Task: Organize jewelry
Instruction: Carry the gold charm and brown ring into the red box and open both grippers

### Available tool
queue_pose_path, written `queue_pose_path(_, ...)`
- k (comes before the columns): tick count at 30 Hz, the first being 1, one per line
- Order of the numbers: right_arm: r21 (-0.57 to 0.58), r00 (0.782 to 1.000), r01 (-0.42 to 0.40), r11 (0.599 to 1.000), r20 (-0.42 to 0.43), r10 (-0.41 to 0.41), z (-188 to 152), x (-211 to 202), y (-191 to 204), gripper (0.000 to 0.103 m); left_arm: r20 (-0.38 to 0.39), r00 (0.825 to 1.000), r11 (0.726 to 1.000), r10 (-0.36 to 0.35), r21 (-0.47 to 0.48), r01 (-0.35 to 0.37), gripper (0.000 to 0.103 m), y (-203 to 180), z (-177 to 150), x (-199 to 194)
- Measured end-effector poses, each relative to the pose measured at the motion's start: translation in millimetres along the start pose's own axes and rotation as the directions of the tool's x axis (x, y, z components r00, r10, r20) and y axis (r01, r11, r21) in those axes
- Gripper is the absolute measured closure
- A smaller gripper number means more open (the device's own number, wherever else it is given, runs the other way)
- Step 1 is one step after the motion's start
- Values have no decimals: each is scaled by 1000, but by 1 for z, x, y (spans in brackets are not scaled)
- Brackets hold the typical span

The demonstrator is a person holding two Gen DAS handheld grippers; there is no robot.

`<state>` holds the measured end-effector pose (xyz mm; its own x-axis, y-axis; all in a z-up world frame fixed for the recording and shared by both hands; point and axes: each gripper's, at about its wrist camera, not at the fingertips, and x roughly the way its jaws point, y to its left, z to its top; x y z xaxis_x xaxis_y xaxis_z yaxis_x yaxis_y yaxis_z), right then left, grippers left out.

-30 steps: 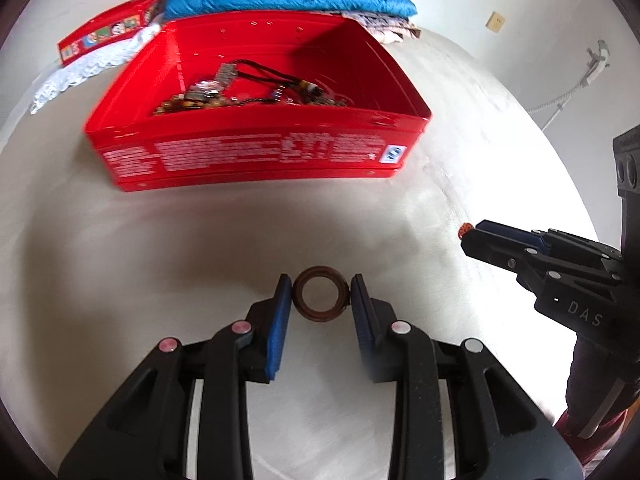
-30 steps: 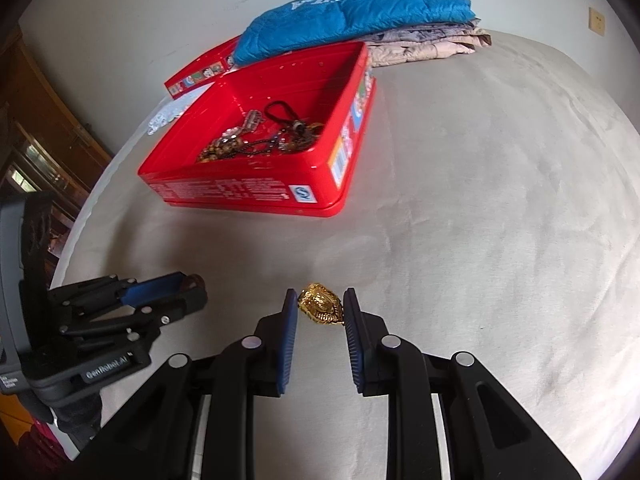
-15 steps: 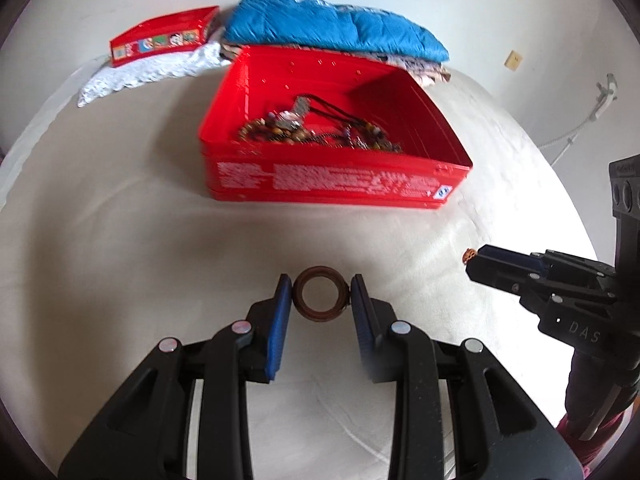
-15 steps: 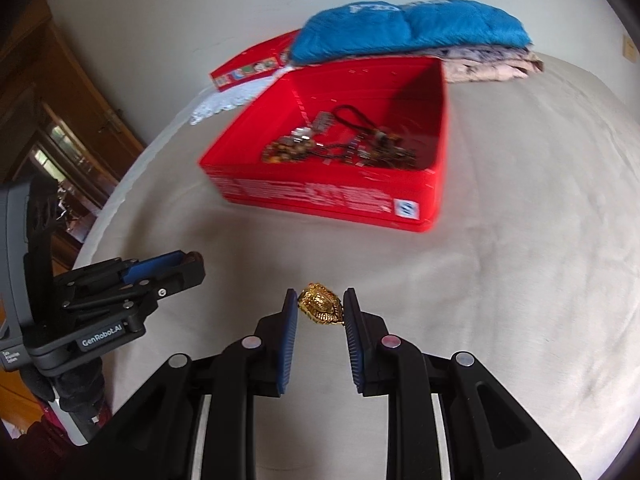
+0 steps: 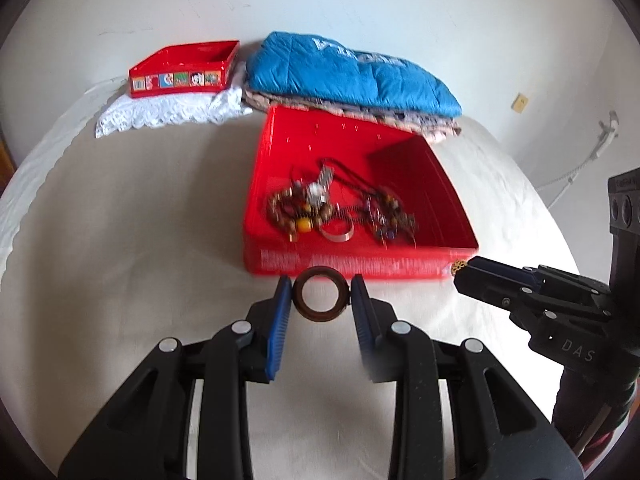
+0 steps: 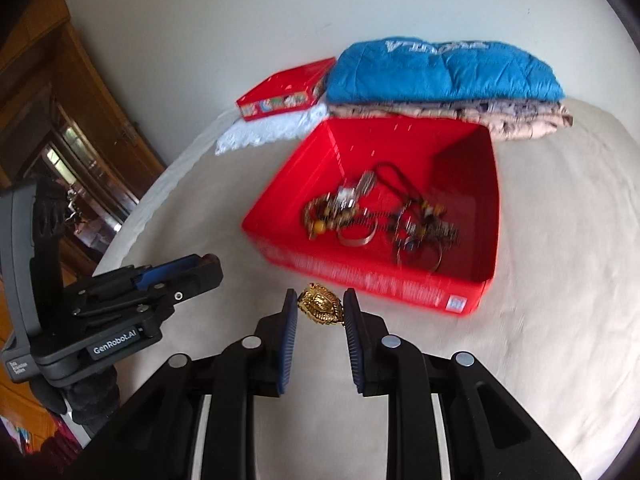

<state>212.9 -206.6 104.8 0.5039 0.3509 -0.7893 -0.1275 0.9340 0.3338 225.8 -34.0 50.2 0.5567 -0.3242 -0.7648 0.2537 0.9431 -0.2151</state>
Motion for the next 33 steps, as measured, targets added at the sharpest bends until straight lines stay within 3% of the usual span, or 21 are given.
queue_pose_path(6, 49, 999, 29, 998, 35, -31, 36, 15, -17, 80, 15, 1000, 1000, -2, -14, 2, 74, -3, 36, 22)
queue_pose_path(14, 80, 995, 100, 992, -13, -100, 65, 65, -46, 80, -23, 1000, 1000, -12, -22, 11, 74, -11, 73, 78)
queue_pose_path(20, 88, 989, 138, 986, -59, -133, 80, 100, -66, 80, -77, 997, 1000, -8, -28, 6, 74, -11, 88, 122)
queue_pose_path(29, 116, 984, 171, 979, -74, -163, 90, 124, -84, 77, -128, 992, 999, -14, -42, 8, 73, -1, 97, 151)
queue_pose_path(33, 131, 985, 171, 977, -61, -164, 90, 119, -88, 77, -116, 993, 999, -12, -41, 7, 62, -1, 98, 149)
